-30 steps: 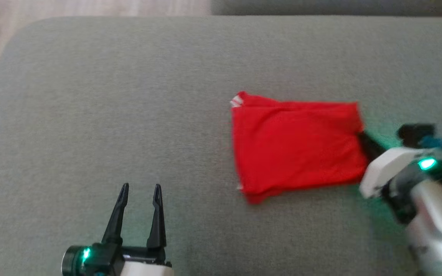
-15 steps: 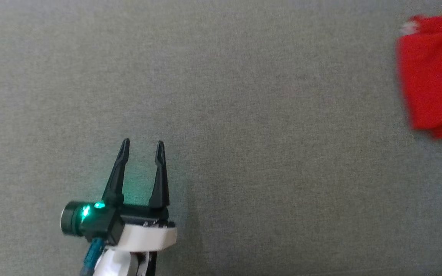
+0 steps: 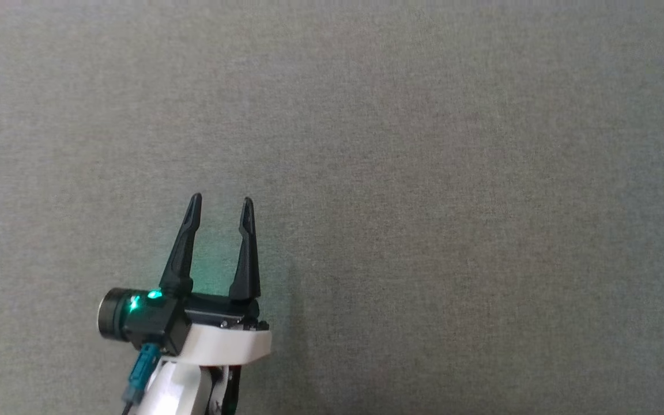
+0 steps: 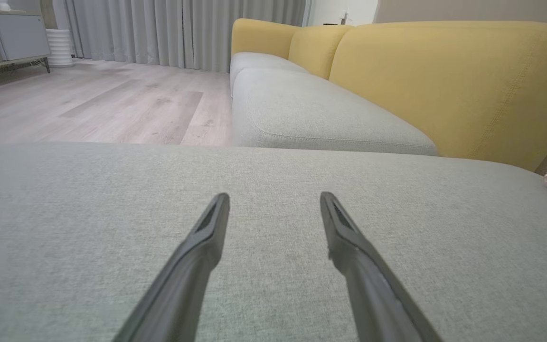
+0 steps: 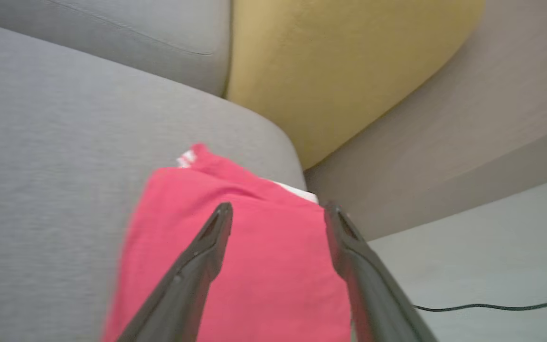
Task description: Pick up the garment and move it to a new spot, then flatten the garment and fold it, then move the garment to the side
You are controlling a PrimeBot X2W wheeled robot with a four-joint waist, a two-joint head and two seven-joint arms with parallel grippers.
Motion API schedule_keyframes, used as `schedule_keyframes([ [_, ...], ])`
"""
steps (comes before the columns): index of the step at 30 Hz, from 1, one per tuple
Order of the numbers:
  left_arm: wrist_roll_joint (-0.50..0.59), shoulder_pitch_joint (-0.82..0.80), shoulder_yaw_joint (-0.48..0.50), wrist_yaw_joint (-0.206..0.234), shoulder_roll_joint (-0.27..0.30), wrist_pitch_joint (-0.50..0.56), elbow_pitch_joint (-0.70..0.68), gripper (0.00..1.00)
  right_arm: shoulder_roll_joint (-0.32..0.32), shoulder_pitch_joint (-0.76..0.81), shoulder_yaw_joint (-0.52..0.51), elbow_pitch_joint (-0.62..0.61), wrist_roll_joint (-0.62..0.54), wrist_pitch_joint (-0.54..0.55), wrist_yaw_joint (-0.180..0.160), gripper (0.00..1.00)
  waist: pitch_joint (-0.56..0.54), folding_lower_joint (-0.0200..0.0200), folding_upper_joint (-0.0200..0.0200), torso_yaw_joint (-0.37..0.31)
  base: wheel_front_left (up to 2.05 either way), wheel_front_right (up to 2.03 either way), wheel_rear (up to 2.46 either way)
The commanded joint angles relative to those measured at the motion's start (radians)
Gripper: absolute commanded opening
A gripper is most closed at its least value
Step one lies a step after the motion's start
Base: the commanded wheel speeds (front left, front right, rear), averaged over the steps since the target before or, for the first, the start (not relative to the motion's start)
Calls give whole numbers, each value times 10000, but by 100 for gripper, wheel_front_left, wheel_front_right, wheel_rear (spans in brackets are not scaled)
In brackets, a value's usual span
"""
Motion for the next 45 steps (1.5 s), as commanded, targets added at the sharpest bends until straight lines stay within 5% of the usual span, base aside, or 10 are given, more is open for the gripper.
schedule_keyframes([
  [1, -32, 102, 264, 61, -15, -51, -221, 100, 202, 398, 197, -512, -144, -102, 62, 100, -381, 1, 0, 122, 0, 0, 0],
  [9, 11, 737, 628, 133, -15, -51, 24, 100, 3889, 1355, 2139, -662, -65, -1765, 62, 100, -1757, 1, 0, 287, 0, 0, 0],
  [15, -106, 1411, 844, 136, -15, -51, 354, 100, 5675, 2148, 3839, 598, 678, -4287, 62, 100, -2892, 1, 0, 556, 0, 0, 0],
  [22, -83, 2374, 1108, 61, -15, -51, 457, 100, 6355, 3137, 4981, 1860, 550, -7990, 62, 100, -4013, 1, 0, 886, 0, 0, 0],
  [27, 70, 2849, 1406, -34, -15, -51, 260, 100, 6796, 3959, 4425, 135, -458, -8153, 62, 100, -4188, 1, 0, 932, 0, 0, 0],
  [45, 476, 3004, 1534, -92, -15, -51, -170, 100, 7451, 5189, 3294, -514, -1023, -8157, 62, 100, -4424, 1, 0, 941, 0, 0, 0],
])
